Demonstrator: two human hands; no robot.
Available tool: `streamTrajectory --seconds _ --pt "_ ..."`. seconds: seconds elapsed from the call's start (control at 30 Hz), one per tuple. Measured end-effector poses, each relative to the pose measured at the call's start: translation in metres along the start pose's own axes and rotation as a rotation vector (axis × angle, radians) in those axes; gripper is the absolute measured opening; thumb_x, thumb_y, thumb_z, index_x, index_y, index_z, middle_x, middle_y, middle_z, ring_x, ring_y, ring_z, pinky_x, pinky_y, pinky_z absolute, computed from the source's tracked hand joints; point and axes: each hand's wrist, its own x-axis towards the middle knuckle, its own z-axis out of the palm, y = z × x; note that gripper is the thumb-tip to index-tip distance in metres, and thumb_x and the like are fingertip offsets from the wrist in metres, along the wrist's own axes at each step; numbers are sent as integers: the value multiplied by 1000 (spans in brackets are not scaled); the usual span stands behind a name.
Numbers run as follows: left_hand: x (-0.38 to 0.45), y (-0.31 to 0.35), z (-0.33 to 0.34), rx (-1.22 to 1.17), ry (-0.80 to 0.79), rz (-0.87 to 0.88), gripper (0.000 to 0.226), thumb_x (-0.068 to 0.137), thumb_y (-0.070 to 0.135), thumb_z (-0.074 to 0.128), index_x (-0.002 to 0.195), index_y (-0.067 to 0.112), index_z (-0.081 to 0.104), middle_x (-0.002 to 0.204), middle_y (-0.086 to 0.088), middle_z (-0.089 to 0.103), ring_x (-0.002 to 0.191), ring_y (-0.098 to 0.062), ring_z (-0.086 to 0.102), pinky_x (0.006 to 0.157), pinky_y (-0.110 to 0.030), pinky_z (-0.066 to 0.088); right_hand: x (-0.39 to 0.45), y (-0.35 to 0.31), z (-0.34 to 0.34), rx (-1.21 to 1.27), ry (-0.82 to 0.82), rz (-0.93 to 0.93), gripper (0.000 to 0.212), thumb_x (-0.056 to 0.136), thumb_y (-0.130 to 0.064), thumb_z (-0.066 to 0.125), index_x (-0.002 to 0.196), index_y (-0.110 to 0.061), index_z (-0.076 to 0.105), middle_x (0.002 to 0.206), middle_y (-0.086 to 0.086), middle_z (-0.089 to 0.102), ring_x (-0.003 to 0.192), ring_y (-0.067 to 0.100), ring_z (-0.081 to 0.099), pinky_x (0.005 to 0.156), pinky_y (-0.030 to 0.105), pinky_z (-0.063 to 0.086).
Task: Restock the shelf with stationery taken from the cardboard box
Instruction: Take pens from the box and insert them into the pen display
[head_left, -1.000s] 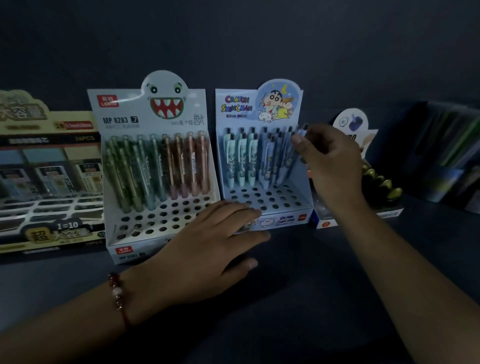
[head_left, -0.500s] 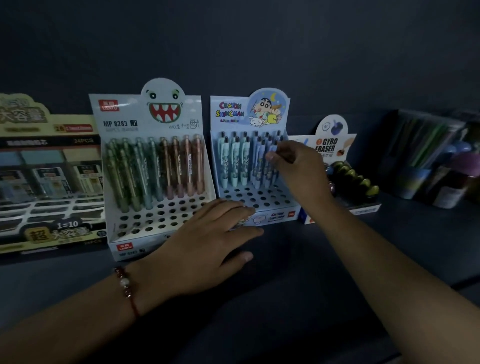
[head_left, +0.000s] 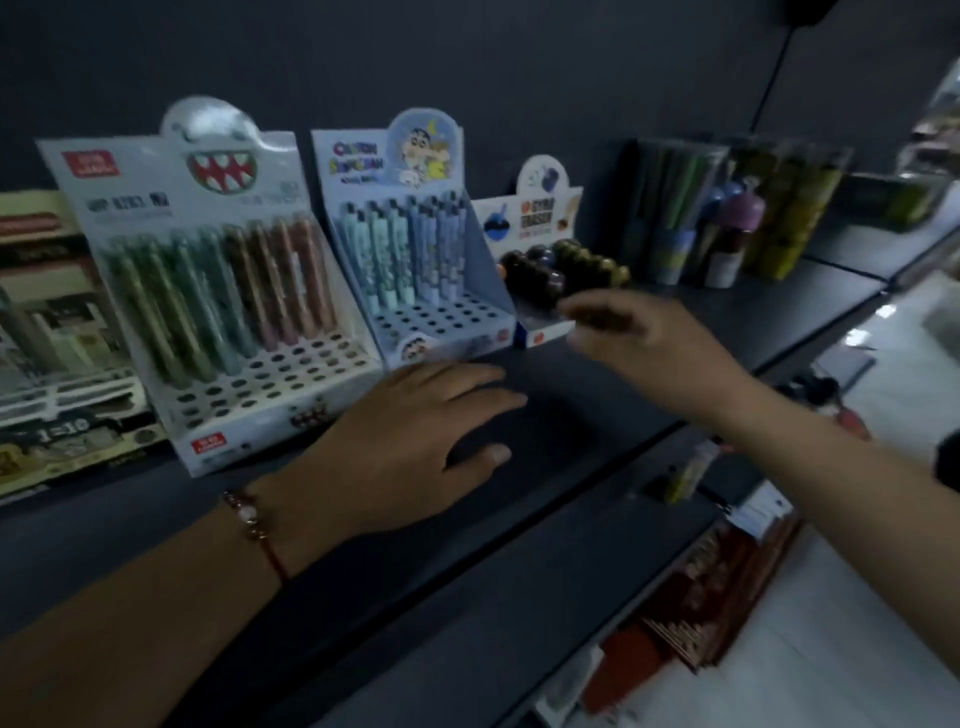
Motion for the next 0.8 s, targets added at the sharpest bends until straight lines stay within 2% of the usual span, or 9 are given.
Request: streamTrajectory --seconds 0.1,0.17,0.23,0.33,0.43,0.5,0.63,0.73,0.8 --pt "-4 33 2 -39 -11 125 53 96 66 28 147 49 28 157 24 18 141 1 21 107 -18 18 -84 12 -19 -95 -85 8 36 87 -55 61 122 -51 57 127 -32 53 118 -13 48 95 13 40" --pt "-10 61 1 -61 -19 218 53 94 64 32 144 46 38 154 23 30 137 1 33 104 -19 33 -139 21 -36 -163 -68 8 35 86 -59 60 121 -55 54 132 -33 49 125 -15 42 100 8 33" --pt "-15 93 4 -73 -63 299 51 94 63 34 141 45 43 149 23 39 131 1 42 100 -20 39 -194 27 -51 -191 -43 32 40 84 -59 61 124 -56 52 137 -33 46 130 -16 36 104 7 28" --pt "-17 163 21 -164 -132 408 47 96 62 37 137 43 49 144 24 45 128 2 46 99 -20 41 -282 38 -74 -206 18 102 46 84 -58 60 130 -54 50 141 -32 43 133 -14 34 107 14 28" --pt "-14 253 58 -272 -207 519 46 96 61 40 135 41 53 143 24 47 128 5 44 102 -7 31 -377 52 -95 -213 98 212 47 85 -55 62 130 -55 49 141 -35 41 132 -15 34 104 6 26" --pt "-10 316 88 -353 -246 565 47 95 63 41 136 44 51 144 27 44 131 10 39 104 -7 28 -443 63 -109 -215 150 301 45 84 -60 59 128 -60 47 140 -37 40 132 -16 33 102 0 22" --pt "-11 446 154 -525 -322 599 49 91 69 40 136 52 45 143 37 38 133 15 32 107 -13 30 -589 91 -142 -228 259 526 46 81 -65 53 126 -64 43 140 -39 39 134 -15 30 107 9 23" --pt "-17 538 200 -578 -427 677 50 87 73 37 134 56 42 142 41 33 133 18 27 106 -7 21 -689 108 -158 -245 316 718 44 81 -60 56 123 -66 43 138 -36 43 131 -15 34 105 4 23" --pt "-20 589 222 -571 -495 740 53 86 73 34 135 54 44 141 42 31 132 20 23 104 -4 17 -744 114 -164 -195 371 842 45 83 -55 58 126 -57 49 137 -31 46 130 -13 38 105 6 29"
